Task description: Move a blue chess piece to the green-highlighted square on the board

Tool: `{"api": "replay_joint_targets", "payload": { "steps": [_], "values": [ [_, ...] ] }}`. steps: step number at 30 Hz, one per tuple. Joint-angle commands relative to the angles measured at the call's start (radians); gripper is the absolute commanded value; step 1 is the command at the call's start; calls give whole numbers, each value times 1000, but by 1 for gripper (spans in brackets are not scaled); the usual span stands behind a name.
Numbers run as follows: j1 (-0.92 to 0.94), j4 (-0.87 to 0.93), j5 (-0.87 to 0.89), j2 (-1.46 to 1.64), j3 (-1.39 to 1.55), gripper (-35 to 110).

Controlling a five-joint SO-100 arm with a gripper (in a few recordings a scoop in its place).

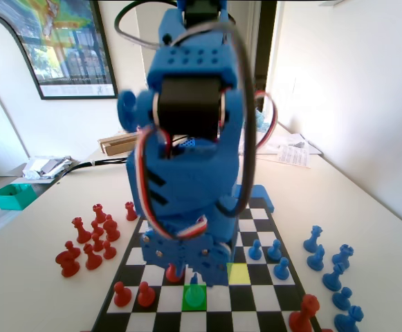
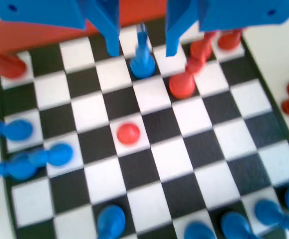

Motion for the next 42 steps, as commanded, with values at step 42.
{"api": "replay_joint_targets", "payload": {
  "steps": [42],
  "values": [
    [-103, 629, -382, 1669, 563, 8]
  ]
}}
